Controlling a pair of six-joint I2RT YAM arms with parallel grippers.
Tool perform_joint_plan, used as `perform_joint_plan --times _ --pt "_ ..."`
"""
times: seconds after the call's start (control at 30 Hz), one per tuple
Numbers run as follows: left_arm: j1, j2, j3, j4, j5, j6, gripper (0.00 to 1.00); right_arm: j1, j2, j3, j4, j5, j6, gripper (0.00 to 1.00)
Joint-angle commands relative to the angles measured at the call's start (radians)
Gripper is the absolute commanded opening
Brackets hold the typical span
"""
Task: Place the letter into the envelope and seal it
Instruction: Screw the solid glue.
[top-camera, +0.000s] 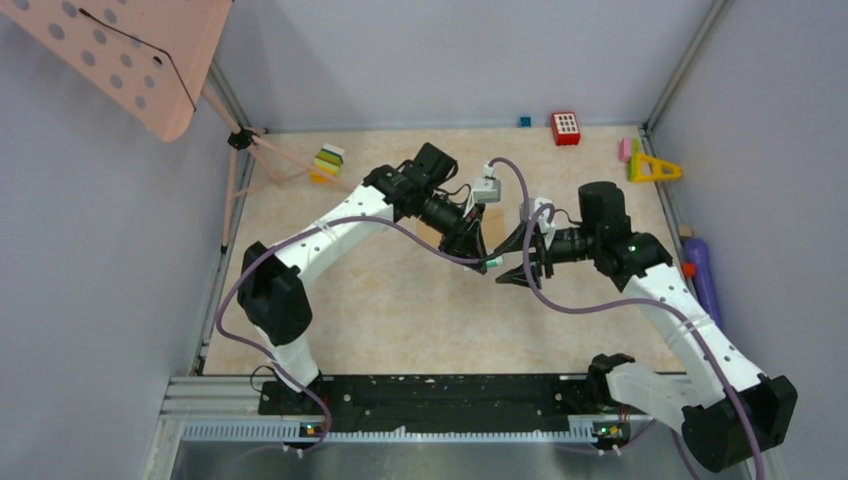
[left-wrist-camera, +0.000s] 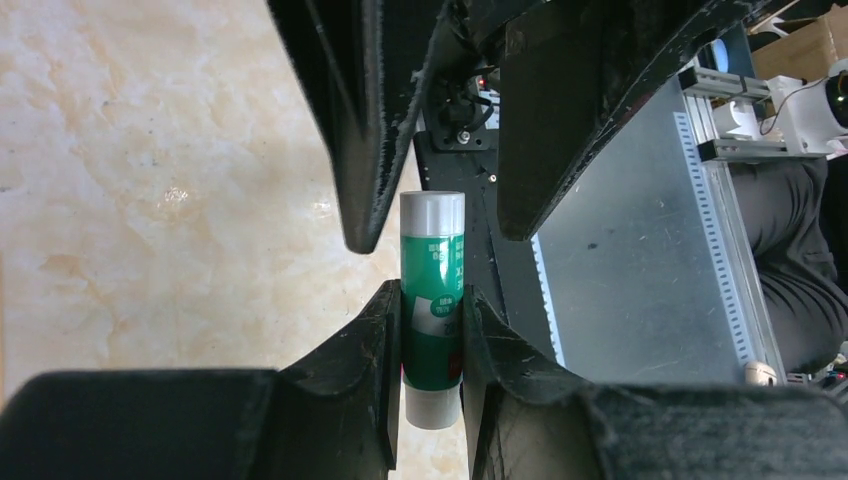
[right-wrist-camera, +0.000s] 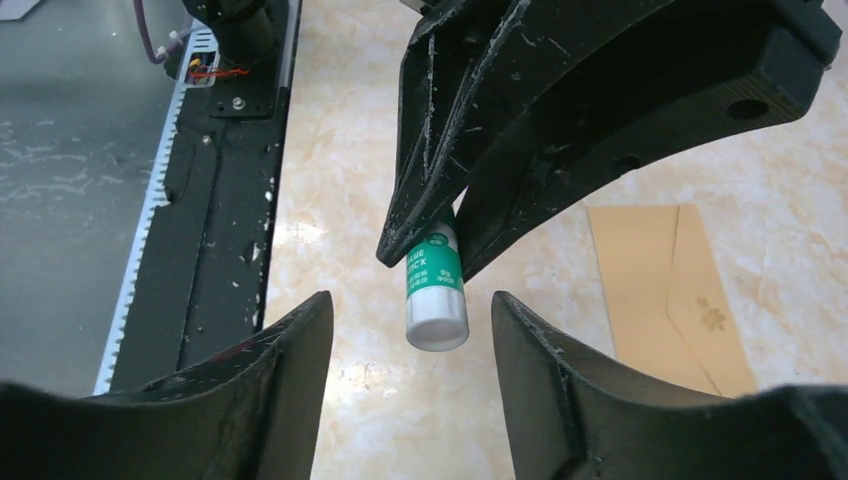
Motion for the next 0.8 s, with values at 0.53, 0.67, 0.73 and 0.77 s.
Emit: perform_joint_plan --times 0.53,0.67,0.73,0.77 --pt "0.006 -0.202 -0.073 0.183 -0.37 0.047 0.06 -0.147 0.107 0.051 0.324 0.035 0.953 0.76" --pt "0.002 -0.208 -0.082 0.185 -0.379 0.059 0.05 -0.147 0.141 0.026 0.391 0.019 1.053 0.73" --pt "-0.004 -0.208 -0.084 0.185 -0.403 0.066 0.05 -0.146 0.155 0.026 0.418 -0.015 1.114 0.72" --pt "-0.006 -0.207 -0.084 0.185 -0.417 0.07 0.05 -0.147 0.16 0.029 0.431 -0.026 1.143 0.71"
